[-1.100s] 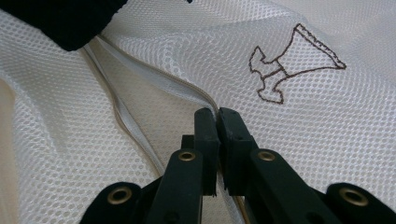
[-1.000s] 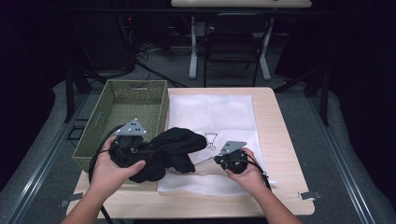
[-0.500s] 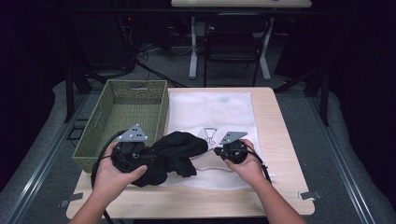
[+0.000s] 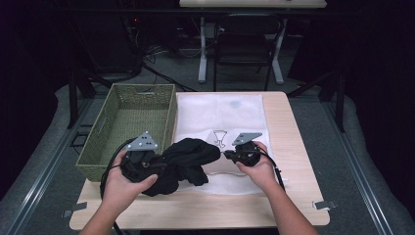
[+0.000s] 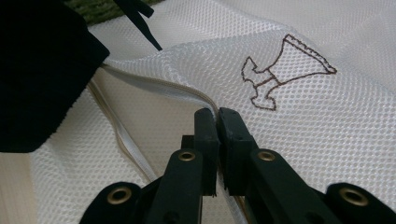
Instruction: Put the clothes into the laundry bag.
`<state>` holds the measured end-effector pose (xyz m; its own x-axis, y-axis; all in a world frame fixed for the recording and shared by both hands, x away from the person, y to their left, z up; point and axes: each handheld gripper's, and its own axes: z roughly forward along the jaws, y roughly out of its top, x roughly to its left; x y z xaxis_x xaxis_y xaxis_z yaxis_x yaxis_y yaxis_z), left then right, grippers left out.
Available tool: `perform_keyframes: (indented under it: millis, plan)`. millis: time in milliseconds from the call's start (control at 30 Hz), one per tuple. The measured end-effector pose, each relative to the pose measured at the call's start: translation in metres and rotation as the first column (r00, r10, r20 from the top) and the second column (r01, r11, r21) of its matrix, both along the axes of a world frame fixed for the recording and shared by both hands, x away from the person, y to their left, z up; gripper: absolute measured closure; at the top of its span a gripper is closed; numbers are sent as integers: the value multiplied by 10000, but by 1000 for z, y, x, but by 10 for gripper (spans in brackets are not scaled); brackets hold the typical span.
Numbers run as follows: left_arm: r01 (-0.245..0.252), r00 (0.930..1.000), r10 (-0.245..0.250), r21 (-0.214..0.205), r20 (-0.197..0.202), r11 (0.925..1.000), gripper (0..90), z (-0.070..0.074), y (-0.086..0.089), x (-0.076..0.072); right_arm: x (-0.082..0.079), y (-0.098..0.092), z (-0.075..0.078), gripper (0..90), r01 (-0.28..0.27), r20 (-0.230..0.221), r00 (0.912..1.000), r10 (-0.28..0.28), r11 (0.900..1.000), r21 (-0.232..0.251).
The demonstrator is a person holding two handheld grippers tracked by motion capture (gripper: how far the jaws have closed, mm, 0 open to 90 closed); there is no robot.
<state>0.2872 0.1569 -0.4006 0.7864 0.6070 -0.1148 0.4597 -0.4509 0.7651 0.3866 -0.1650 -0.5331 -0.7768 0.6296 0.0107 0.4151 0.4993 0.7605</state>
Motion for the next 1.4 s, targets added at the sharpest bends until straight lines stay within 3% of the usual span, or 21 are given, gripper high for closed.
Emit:
perform_keyframes:
  millis: [433, 1000, 1400]
  plan:
    - [133, 9999, -135, -158, -73, 9998, 776, -15, -4, -5, -6, 2, 1, 868, -59, 81, 9999, 60, 9999, -103]
    - [228, 9993, -235, -240, -293, 9995, 775, -42, -10, -9, -10, -1, 10, 868, 94, 345, 9994, -102, 9997, 246]
    - [287, 9991, -296, -297, -309, 9991, 775, -51, -12, -13, -12, 1, 14, 868, 98, 490, 9987, -112, 9995, 293]
